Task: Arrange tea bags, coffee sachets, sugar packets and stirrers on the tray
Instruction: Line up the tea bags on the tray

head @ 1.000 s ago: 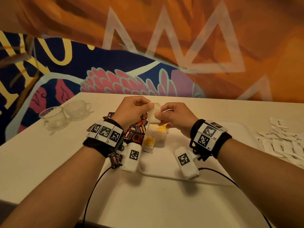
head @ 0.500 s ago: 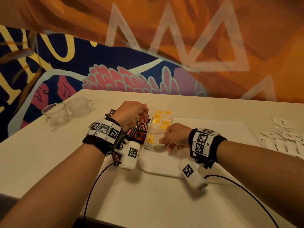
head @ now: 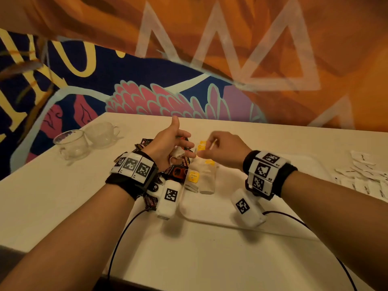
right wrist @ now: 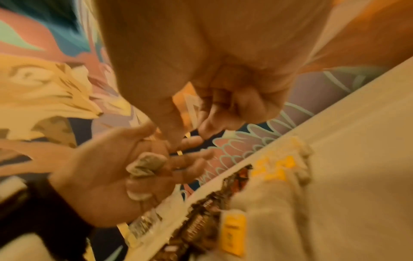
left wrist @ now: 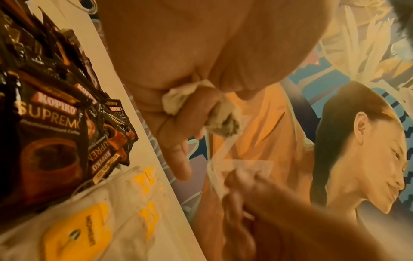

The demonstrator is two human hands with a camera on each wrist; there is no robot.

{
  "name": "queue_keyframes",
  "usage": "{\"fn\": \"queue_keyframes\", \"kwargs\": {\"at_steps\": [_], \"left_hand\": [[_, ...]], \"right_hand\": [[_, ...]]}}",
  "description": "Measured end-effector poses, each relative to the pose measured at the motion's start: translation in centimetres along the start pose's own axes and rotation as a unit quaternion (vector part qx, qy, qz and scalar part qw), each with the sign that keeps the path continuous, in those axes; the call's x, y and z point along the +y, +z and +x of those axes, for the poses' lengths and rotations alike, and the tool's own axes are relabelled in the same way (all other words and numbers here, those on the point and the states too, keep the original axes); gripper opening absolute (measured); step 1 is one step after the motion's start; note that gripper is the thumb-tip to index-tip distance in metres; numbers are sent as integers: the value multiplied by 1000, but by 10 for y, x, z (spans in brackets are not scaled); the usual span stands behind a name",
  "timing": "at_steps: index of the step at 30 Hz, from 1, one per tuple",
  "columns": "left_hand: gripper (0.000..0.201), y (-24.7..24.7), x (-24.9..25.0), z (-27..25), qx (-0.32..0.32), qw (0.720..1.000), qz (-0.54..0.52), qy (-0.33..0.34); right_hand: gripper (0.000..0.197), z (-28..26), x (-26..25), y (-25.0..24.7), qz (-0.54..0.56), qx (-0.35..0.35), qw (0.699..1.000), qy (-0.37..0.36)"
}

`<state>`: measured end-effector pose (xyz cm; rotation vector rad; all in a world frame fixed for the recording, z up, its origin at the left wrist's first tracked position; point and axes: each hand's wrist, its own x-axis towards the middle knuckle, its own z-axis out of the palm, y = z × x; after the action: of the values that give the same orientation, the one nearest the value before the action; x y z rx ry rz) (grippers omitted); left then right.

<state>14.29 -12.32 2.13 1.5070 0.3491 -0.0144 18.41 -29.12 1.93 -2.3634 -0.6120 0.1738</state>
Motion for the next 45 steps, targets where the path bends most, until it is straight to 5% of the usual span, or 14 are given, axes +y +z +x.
{"fn": "queue_keyframes", "kwargs": {"at_steps": [2, 6, 13, 18, 22, 27, 32, 39, 45], "left_hand": [[77, 5, 2, -1, -21, 1000, 7, 0], [79, 12, 6, -6, -100, 995, -23, -17], [73, 11, 11, -13, -109, 993, -31, -28], [73, 13, 11, -15, -111, 992, -48, -27], [41, 12, 9, -17, -37, 994, 47, 89], [5, 12, 10, -17, 50, 964, 141, 220], [3, 12, 16, -18, 26, 963, 150, 222], [7, 16, 17, -20, 59, 943, 166, 281], [10, 7, 5, -20, -3, 956, 250, 154]], "right_hand": [[33, -2, -14, -4, 66, -26, 996, -63], [32, 0, -25, -2, 13, -31, 987, -155], [22, -7, -22, -4, 45, -66, 982, -170], [3, 0, -20, -4, 126, 19, 985, -116], [5, 9, -10, -13, 264, 55, 963, -2], [12, 10, -1, -12, 311, 36, 950, 17], [35, 3, 0, -14, 273, 8, 960, -56], [10, -2, -2, -10, 229, -53, 972, -15], [17, -5, 15, -9, 82, -99, 992, 4]]}}
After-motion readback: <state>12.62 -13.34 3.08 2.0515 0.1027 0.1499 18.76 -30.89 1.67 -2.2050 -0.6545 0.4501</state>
